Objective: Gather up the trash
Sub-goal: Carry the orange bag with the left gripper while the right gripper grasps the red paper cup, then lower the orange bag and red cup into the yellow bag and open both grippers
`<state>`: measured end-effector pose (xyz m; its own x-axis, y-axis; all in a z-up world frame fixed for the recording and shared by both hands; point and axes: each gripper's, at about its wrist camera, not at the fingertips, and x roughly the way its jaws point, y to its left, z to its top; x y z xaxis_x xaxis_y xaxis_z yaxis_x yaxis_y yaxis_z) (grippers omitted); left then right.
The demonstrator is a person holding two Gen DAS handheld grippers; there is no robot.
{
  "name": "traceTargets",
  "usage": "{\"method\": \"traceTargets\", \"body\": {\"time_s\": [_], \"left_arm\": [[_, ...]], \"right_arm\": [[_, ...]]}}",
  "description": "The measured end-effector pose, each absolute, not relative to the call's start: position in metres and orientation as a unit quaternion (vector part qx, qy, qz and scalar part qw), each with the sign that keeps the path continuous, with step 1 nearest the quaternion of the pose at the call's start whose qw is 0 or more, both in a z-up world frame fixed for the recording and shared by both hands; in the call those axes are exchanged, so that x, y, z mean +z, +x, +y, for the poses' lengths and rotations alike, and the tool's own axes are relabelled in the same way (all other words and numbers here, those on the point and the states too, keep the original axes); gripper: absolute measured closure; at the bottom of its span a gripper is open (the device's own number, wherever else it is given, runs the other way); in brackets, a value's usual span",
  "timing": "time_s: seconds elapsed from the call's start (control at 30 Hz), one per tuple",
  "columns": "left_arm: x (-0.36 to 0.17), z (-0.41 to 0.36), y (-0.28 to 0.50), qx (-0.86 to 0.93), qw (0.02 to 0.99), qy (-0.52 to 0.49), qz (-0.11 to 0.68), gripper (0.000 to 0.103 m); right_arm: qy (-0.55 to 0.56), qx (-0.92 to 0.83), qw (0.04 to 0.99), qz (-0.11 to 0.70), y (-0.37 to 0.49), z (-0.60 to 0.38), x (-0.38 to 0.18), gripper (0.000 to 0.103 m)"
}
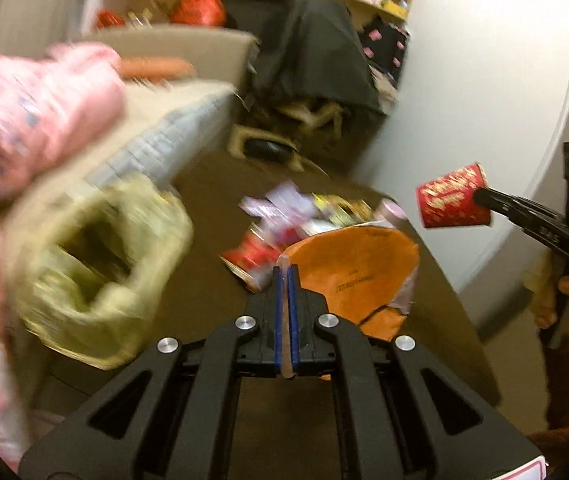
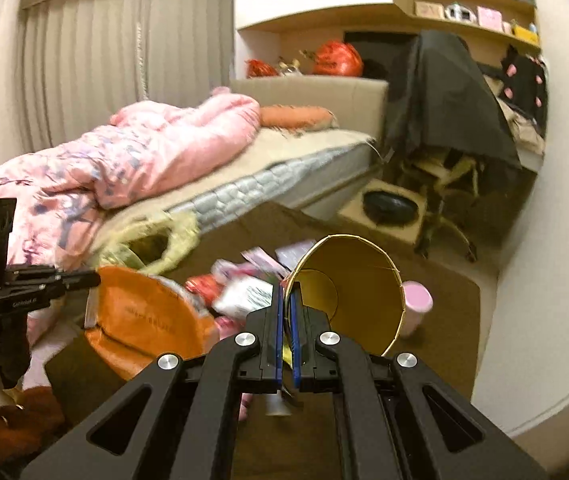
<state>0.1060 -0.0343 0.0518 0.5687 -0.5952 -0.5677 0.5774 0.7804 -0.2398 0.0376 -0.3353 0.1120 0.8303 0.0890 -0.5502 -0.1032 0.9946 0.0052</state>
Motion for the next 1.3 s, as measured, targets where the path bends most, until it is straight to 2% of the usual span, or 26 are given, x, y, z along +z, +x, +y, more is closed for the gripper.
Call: {"method": "traceTargets", "body": {"time_s": [0.27, 0.4, 0.53, 0.77, 0.93, 1.1, 1.3], "left_arm": [[0.099, 0.044, 0.140, -0.192, 0.946, -0.011, 0.262, 0.101], [0.100, 0.072, 0.161, -0.145, 0.954, -0.002, 0.262, 0.101], [0.074, 0.087, 0.194, -0.121, 0.948, 0.008, 0.293, 0.101], [-0.011, 0.096, 0.246, -0.107, 0.923, 0.007, 0.370, 0.101], [-0.050, 0.089, 0.272, -0.111, 0.917, 0.026, 0.382, 0.100], [-0.060, 0.094, 0.291, -0.141, 0.907, -0.005, 0.396, 0.100], [-0.049, 0.101, 0.308, -0.185, 0.904, -0.065, 0.379, 0.100]], "right_arm": [[-0.044, 0.118, 0.959, 0.255, 0.072, -0.271, 0.142, 0.099], [-0.059, 0.158, 0.951, 0.259, 0.106, -0.234, 0.137, 0.099], [-0.063, 0.204, 0.937, 0.276, 0.142, -0.199, 0.123, 0.099], [-0.073, 0.277, 0.896, 0.338, 0.221, -0.137, 0.076, 0.099], [-0.097, 0.305, 0.861, 0.396, 0.270, -0.102, 0.025, 0.099], [-0.088, 0.306, 0.835, 0.449, 0.310, -0.092, -0.023, 0.099], [-0.067, 0.306, 0.831, 0.459, 0.327, -0.098, -0.034, 0.099]]}}
